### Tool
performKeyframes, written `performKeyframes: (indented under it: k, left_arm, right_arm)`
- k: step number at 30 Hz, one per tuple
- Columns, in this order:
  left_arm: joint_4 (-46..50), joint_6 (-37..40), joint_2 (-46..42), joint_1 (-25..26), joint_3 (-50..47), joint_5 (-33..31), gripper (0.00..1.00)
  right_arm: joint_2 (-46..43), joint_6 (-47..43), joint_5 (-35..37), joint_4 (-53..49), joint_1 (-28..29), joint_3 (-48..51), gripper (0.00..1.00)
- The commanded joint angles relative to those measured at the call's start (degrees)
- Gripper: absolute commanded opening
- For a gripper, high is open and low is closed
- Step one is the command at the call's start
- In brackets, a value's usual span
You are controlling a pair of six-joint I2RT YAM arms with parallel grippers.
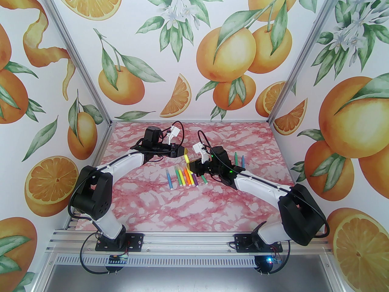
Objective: Open the pen caps
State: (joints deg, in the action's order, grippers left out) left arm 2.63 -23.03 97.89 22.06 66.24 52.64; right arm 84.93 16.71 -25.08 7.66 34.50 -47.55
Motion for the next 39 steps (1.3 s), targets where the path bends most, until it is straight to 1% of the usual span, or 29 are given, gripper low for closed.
performKeyframes:
  k: [1, 4, 5, 7, 10, 13, 18, 27, 30, 32, 39]
  left_arm:
    - [-1.74, 0.18, 0.02, 0.26, 1.76, -0.28, 0.12]
    - [-1.93, -0.22, 0.2, 0.27, 1.9, -0.69, 0.1]
    - [-2.01, -0.39, 0.2, 0.26, 2.04, -0.78, 0.09]
    - [-2.33, -0.74, 0.29, 0.3, 2.08, -0.65, 0.08]
    - [-3.03, -1.52, 0.42, 0.26, 2.08, -0.53, 0.04]
    - [-3.72, -2.25, 0.63, 0.3, 2.2, 0.12, 0.01]
    - [-4.05, -2.95, 0.66, 0.25, 2.39, 1.16, 0.0]
    - [-3.4, -2.82, -0.14, 0.28, 2.29, 1.31, 0.0]
    - [-3.34, -2.73, -0.15, 0.18, 2.27, 1.37, 0.0]
    - [-3.21, -2.68, -0.23, 0.26, 2.31, 1.24, 0.0]
    - [-2.39, -2.16, -0.15, 0.28, 2.38, 0.49, 0.0]
  right_arm:
    - [0.83, -0.71, -0.72, 2.8, 0.35, 0.26, 0.0]
    - [1.08, -0.89, -0.72, 2.55, 0.35, 0.36, 0.0]
    - [1.1, -0.93, -0.65, 2.54, 0.31, 0.44, 0.01]
    - [1.03, -0.97, -0.51, 2.38, 0.32, 0.61, 0.09]
    - [0.75, -1.06, -0.36, 2.85, 0.39, 1.16, 0.18]
    - [0.57, -1.15, -0.51, 3.4, 0.38, 1.53, 0.21]
    - [1.18, -1.02, -1.1, 4.31, 0.34, 1.58, 0.3]
    - [3.23, -0.1, -2.52, 6.14, 0.38, 1.07, 0.37]
    - [3.58, -0.1, -2.52, 6.13, 0.37, 0.8, 0.37]
    - [3.58, -0.1, -2.52, 6.18, 0.45, 0.83, 0.35]
    - [3.41, -0.41, -2.52, 5.96, 0.31, 0.72, 0.16]
